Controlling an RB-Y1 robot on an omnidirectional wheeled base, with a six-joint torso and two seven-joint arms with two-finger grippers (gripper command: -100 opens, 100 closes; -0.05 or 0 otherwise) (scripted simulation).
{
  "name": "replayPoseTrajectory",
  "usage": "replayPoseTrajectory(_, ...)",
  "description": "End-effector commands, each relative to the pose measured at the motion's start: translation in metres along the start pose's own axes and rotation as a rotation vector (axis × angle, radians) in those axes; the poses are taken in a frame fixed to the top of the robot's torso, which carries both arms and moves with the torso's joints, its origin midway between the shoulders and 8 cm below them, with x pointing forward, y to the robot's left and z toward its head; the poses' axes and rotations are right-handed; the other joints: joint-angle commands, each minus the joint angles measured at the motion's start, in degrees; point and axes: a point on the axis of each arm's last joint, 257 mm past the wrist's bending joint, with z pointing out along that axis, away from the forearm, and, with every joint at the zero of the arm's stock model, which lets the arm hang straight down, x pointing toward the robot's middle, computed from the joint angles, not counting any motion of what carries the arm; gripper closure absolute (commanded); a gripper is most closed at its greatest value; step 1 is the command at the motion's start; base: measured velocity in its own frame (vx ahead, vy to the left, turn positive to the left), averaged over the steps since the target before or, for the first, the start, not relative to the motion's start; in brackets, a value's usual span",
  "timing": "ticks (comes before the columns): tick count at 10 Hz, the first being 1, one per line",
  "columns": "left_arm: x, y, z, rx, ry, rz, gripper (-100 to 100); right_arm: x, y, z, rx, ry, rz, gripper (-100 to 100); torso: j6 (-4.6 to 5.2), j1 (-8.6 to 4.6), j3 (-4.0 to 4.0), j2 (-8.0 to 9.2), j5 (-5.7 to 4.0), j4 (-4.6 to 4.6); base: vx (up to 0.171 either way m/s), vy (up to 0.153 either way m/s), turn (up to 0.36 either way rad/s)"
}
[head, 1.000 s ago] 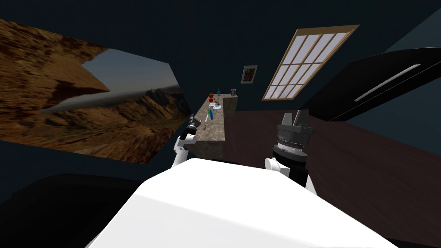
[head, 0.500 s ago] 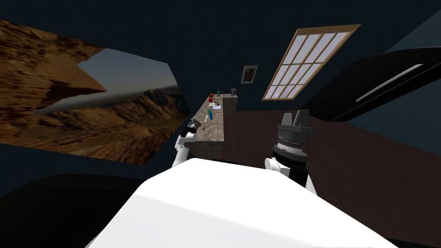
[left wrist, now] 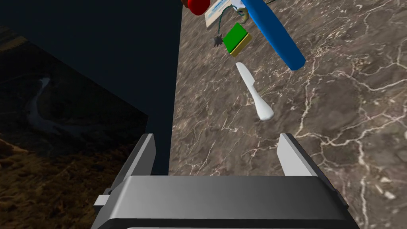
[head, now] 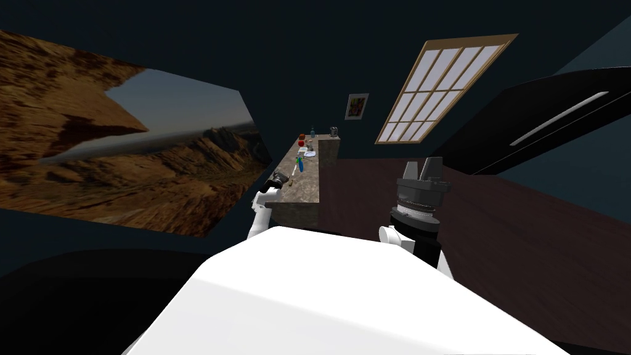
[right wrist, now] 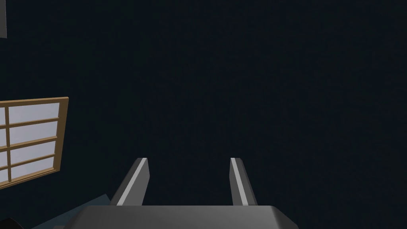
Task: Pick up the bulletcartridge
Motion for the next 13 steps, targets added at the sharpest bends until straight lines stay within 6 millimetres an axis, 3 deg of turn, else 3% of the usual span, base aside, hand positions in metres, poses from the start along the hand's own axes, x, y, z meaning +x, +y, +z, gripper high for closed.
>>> replayPoseTrajectory(1, -0.009, 0.004, 0.005, -0.025, -0.028, -0.027, -100, 0.0, 0.0, 0.0, 0.0, 0.0, 0.0, 0, 0.0, 0.0, 0.0, 0.0, 0.0, 0.0, 0.012, -0.021, 0.005)
replayPoseTrajectory(6, -0.048, 0.029, 0.025, -0.138, -0.177, -0.216, -100, 0.0, 0.0, 0.0, 0.0, 0.0, 0.0, 0, 0.0, 0.02, 0.0, 0.0, 0.0, 0.0, 0.018, -0.029, 0.009)
replayPoseTrajectory(13, -0.083, 0.059, 0.031, -0.26, -0.353, -0.407, -100, 0.0, 0.0, 0.0, 0.0, 0.0, 0.0, 0, 0.0, 0.02, 0.0, 0.0, 0.0, 0.0, 0.017, -0.024, 0.009)
